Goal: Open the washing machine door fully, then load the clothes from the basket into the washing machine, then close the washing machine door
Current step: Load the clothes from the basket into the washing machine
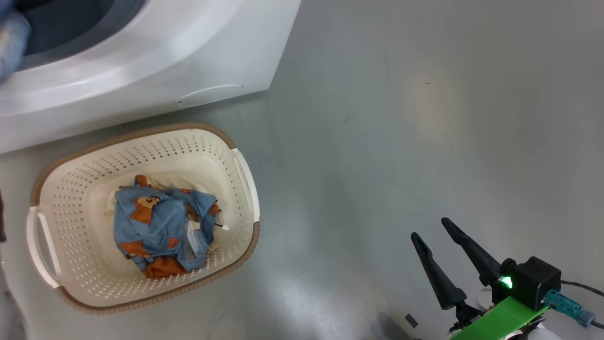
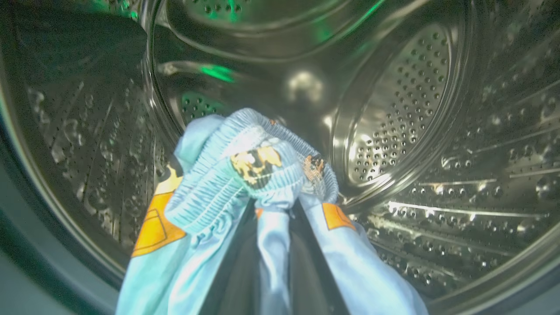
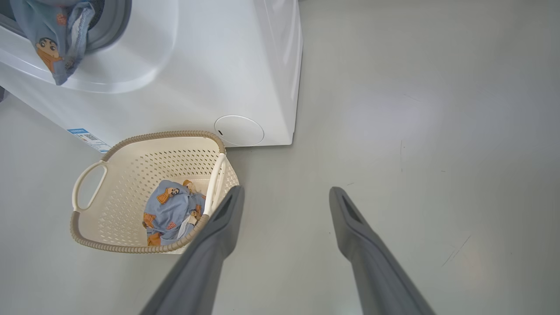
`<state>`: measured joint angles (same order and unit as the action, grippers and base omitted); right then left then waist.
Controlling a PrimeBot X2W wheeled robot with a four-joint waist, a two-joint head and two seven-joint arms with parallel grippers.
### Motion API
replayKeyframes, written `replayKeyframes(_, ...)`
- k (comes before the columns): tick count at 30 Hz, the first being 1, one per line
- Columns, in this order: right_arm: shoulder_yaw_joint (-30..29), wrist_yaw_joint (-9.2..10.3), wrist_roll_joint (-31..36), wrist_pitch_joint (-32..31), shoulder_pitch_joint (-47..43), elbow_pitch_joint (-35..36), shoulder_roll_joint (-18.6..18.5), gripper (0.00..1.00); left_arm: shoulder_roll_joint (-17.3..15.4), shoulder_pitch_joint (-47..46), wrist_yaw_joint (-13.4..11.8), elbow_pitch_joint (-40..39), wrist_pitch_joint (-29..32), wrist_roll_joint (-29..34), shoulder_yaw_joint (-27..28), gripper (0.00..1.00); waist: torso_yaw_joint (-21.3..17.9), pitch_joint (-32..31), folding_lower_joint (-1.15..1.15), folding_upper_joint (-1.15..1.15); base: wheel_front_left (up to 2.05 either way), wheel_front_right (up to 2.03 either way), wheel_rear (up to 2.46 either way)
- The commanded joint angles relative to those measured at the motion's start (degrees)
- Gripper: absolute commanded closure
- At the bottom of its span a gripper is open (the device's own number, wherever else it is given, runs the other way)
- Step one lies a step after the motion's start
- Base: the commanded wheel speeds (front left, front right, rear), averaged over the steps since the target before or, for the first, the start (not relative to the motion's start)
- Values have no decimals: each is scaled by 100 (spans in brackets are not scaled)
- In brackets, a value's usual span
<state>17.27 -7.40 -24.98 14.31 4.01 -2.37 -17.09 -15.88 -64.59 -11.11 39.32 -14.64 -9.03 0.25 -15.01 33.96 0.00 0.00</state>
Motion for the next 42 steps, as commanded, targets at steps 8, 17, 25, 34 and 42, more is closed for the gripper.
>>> replayKeyframes(8, 78, -9, -122, 69, -152, 173, -166, 0, 87, -333, 140, -821, -35, 276, -33, 100, 109, 65, 0, 0, 0, 0, 0)
replayKeyframes(17, 165, -9, -207, 69, -114, 111, -130, 0, 214, -313, 168, 201, -35, 381, -70, 100, 19, 16, 0, 0, 0, 0, 0)
replayKeyframes(25, 193, -9, -212, 69, -143, 68, -121, 0, 223, -590, 53, 926, -35, 437, -111, 0, 34, -87, 0, 0, 0, 0, 0)
replayKeyframes(34, 261, -9, -240, 69, -157, 27, -127, 0, 278, -754, -81, 1263, -36, 387, -71, 0, 96, -232, 0, 0, 0, 0, 0)
replayKeyframes(42, 296, -9, -245, 69, -166, 3, -138, 0, 403, -498, -104, 1371, -36, 335, -71, 0, 226, -400, 0, 0, 0, 0, 0)
